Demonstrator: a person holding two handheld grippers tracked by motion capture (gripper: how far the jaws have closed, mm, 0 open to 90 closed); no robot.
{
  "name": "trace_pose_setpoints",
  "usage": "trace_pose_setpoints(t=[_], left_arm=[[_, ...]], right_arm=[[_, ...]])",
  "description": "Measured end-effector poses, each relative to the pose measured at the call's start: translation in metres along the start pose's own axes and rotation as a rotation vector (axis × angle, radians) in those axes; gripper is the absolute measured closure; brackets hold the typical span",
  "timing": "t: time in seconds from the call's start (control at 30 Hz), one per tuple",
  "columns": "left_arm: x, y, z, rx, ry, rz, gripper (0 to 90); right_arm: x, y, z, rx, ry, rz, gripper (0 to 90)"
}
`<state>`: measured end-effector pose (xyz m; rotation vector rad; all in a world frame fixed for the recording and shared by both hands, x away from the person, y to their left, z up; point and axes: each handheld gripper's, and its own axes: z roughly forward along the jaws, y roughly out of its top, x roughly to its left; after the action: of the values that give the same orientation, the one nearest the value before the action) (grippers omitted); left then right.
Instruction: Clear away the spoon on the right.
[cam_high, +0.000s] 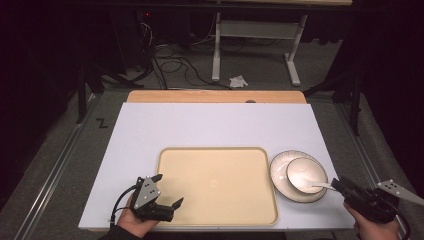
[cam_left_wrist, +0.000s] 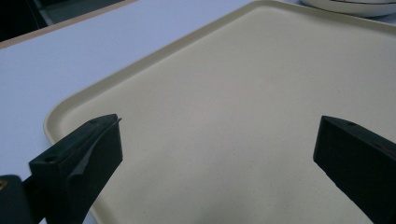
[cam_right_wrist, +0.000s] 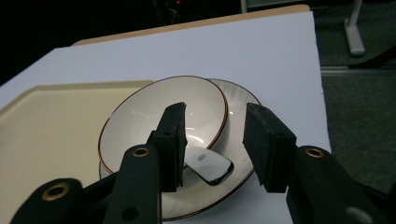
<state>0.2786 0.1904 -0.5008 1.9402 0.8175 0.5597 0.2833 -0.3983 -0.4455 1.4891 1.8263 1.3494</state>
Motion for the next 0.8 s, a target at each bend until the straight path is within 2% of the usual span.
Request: trace_pose_setpoints(t=[0.07, 0.2, 0.3, 0.57, 0.8], left_arm=[[0.0, 0.0, 0.0, 0.003, -0.002, 0.001, 1.9], [-0.001, 0.0, 0.001, 0.005, -0.003, 0.005, 2.1], [-0.001, 0.0, 0.001, 0.007, -0.004, 0.008, 2.3], [-0.001, 0.0, 0.002, 0.01, -0.004, 0.014, 2.4], [-0.002, 0.0, 0.001, 0.01, -0.003, 0.015, 2.5]], right_arm=[[-0.003, -0.004, 0.001, 0.001, 0.012, 0.034, 57.6], [-0.01, -0.011, 0.006, 0.033, 0.078, 0.12, 59.2], [-0.012, -0.013, 0.011, 0.058, 0.109, 0.15, 62.0], [-0.013, -0.014, 0.011, 0.079, 0.142, 0.155, 71.1], [-0.011, -0.013, 0.011, 0.099, 0.186, 0.125, 79.2]])
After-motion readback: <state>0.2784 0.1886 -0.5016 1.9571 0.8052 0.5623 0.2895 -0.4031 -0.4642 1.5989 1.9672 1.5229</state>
